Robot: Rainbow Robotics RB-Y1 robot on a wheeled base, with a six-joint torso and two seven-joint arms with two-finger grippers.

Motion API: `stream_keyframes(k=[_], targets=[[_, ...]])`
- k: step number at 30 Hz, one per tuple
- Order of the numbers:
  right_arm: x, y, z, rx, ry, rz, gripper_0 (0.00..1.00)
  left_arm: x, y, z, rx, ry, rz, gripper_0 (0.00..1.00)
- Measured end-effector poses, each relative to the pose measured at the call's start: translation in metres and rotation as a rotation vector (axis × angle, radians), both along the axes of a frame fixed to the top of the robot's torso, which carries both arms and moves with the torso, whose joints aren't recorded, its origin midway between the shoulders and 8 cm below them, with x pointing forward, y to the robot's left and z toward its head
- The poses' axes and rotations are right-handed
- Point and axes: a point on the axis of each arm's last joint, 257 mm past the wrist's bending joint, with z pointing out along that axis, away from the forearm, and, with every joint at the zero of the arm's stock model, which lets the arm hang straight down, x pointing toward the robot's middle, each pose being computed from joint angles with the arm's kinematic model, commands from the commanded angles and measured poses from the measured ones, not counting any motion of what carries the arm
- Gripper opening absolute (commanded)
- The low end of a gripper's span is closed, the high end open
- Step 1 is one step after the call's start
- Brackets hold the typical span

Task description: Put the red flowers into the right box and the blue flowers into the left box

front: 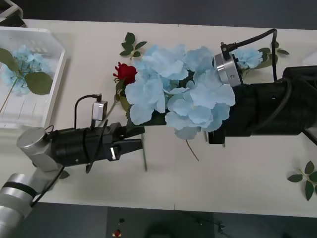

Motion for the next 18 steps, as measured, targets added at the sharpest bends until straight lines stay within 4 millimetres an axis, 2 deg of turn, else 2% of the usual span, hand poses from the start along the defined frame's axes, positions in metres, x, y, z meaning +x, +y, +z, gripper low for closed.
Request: stream_keyframes(k=[3, 7, 13, 18], targets=[[0.008, 0.006, 0.0, 0.008, 0.008, 0.002, 0.0, -0.006, -0.027, 0.014, -0.053, -0.007, -0.042, 1.0], [0.019, 0.011, 0.001, 0.013, 0.014, 0.001, 0.0, -0.014, -0.048, 0.029, -0.106, -0.008, -0.085, 1.0], [0.027, 0.013, 0.002, 0.009, -0.014, 0.002, 0.0, -0.023, -0.06, 0.027, -0.108, 0.0, -0.117, 1.0], [0.028, 0.015, 0.003, 0.017, -0.01, 0.001, 0.0, -0.019, -0.07, 0.032, -0.127, 0.021, -0.108, 1.0]])
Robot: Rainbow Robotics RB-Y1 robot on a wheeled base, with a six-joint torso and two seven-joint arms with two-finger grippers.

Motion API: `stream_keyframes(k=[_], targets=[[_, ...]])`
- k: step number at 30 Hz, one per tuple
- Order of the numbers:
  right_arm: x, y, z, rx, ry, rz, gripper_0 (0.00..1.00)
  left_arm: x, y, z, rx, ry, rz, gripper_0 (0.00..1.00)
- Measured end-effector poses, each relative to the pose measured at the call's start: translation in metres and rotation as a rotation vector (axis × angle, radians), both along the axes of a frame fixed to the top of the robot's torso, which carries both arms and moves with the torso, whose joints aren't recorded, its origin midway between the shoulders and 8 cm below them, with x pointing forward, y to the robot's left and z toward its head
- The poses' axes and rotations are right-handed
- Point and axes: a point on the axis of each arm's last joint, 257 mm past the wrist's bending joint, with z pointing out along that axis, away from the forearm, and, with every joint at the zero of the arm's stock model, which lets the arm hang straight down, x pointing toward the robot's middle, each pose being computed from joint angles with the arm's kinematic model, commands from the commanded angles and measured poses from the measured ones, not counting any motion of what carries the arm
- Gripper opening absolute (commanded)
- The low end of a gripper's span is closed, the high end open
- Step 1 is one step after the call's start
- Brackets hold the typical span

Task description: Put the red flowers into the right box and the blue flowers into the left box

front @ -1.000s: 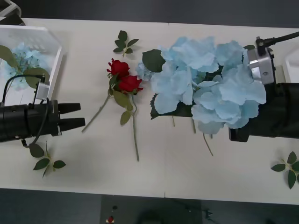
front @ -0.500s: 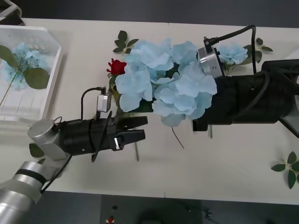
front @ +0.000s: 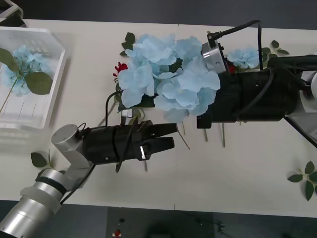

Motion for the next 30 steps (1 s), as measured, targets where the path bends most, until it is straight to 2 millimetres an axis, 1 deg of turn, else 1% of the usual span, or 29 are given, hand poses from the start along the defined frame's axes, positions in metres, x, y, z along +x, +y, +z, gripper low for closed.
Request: stream_keyframes(k=[3, 4, 5, 7, 8, 13, 21, 26, 27, 28, 29, 30], targets=[[-0.001, 0.003, 0.001, 0.01, 0.002, 0.003, 0.0, 0.004, -0.012, 0.003, -0.008, 0.021, 0.008, 1.0], [-0.001, 0.003, 0.002, 0.012, 0.003, 0.004, 0.0, 0.006, -0.016, 0.004, -0.006, 0.025, 0.015, 0.95], [-0.001, 0.003, 0.002, 0.013, 0.003, 0.004, 0.0, 0.007, -0.02, 0.004, -0.001, 0.027, 0.023, 0.83], [-0.001, 0.003, 0.002, 0.013, 0.003, 0.004, 0.0, 0.01, -0.027, 0.008, 0.003, 0.02, 0.036, 0.19], [-0.001, 0.003, 0.002, 0.013, 0.003, 0.004, 0.0, 0.01, -0.029, 0.009, 0.004, 0.018, 0.042, 0.01], [-0.001, 0.003, 0.002, 0.013, 0.003, 0.004, 0.0, 0.021, -0.035, 0.012, 0.011, 0.021, 0.092, 0.0], [0.0, 0.003, 0.002, 0.013, 0.004, 0.0, 0.0, 0.037, -0.034, 0.01, 0.019, 0.04, 0.152, 0.0], [0.003, 0.003, 0.003, 0.018, 0.004, -0.009, 0.0, 0.043, -0.032, 0.013, 0.005, 0.055, 0.169, 0.0], [0.003, 0.003, 0.003, 0.018, 0.004, -0.009, 0.08, 0.043, -0.031, 0.012, 0.006, 0.056, 0.17, 0.0], [0.003, 0.003, 0.003, 0.018, 0.005, -0.009, 0.19, 0.044, -0.029, 0.012, 0.006, 0.057, 0.172, 0.0], [0.003, 0.003, 0.003, 0.018, 0.007, -0.009, 0.49, 0.045, -0.025, 0.013, 0.004, 0.061, 0.175, 0.0], [0.003, 0.003, 0.002, 0.018, 0.011, -0.009, 0.65, 0.047, -0.02, 0.012, 0.006, 0.064, 0.18, 0.0]])
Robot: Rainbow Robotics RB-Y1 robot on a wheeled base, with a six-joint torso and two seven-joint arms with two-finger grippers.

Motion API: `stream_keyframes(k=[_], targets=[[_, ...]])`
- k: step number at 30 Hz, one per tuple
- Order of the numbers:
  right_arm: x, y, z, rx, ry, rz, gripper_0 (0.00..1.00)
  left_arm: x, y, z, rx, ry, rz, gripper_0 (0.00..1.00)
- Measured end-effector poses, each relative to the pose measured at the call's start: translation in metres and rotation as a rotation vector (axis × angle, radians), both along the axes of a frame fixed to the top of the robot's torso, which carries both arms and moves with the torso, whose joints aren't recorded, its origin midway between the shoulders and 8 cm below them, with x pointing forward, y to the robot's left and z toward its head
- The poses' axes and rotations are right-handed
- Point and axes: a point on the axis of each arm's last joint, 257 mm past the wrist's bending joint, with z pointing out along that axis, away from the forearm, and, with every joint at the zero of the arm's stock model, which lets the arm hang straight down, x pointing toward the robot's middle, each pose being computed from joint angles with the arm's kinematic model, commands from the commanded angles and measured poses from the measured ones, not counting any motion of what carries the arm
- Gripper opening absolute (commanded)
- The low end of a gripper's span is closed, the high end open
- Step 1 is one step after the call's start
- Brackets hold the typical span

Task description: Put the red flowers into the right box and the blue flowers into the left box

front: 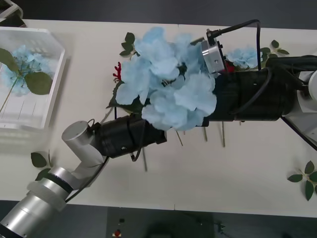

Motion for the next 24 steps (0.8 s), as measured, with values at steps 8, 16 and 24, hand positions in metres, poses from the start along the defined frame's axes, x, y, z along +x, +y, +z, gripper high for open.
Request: stream_keyframes(k=[8, 16, 24], targets=[[-0.002, 0.0, -0.002, -0.002, 0.027, 0.004, 1.0, 0.004, 0.072, -0.002, 0.021, 0.025, -0.003, 0.0], [-0.002, 0.0, -0.002, 0.0, 0.046, 0.002, 1.0, 0.007, 0.154, -0.005, 0.018, 0.1, 0.065, 0.0], [0.015, -0.026, -0.014, -0.049, 0.196, -0.093, 1.0, 0.081, 0.271, 0.037, 0.096, 0.012, 0.415, 0.0]])
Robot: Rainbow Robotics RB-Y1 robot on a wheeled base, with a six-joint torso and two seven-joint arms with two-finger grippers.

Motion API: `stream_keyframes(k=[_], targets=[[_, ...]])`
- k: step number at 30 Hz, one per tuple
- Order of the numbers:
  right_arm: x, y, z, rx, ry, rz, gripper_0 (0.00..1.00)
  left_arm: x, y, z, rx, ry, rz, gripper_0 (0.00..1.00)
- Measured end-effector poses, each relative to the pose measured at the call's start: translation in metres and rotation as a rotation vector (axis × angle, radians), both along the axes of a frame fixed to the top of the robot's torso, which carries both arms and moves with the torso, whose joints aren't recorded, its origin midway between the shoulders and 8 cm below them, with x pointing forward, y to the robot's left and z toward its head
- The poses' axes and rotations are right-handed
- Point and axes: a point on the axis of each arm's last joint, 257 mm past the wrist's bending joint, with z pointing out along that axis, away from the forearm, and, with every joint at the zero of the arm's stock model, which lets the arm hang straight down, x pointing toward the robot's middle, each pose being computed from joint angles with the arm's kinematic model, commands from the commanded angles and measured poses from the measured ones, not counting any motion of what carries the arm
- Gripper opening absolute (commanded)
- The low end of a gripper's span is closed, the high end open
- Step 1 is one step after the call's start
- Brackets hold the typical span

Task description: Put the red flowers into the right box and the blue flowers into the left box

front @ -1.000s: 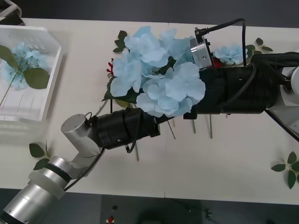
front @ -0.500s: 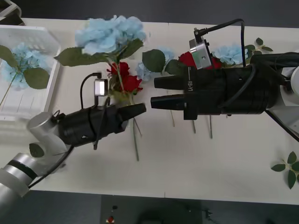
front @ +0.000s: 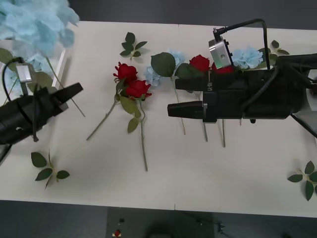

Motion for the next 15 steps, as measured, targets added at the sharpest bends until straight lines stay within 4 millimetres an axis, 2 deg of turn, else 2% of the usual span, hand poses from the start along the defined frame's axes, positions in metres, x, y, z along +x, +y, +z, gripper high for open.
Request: stream_keyframes(k=[3, 7, 9, 11, 15], targets=[[0.01, -0.02, -0.015, -0.032, 0.18, -0.089, 1.0, 0.035, 0.046, 0.011, 0.112, -0.032, 0.169, 0.0], [0.024, -0.045, -0.036, -0.104, 0.294, -0.199, 1.0, 0.084, 0.108, 0.031, 0.282, -0.076, 0.418, 0.0], [0.028, -0.056, -0.051, -0.144, 0.383, -0.251, 1.0, 0.097, 0.131, 0.041, 0.349, -0.099, 0.483, 0.0], [0.037, -0.067, -0.063, -0.16, 0.52, -0.332, 1.0, 0.111, 0.162, 0.046, 0.44, -0.117, 0.559, 0.0], [0.068, -0.095, -0.081, -0.141, 0.764, -0.522, 1.0, 0.129, 0.228, 0.049, 0.556, -0.101, 0.685, 0.0]])
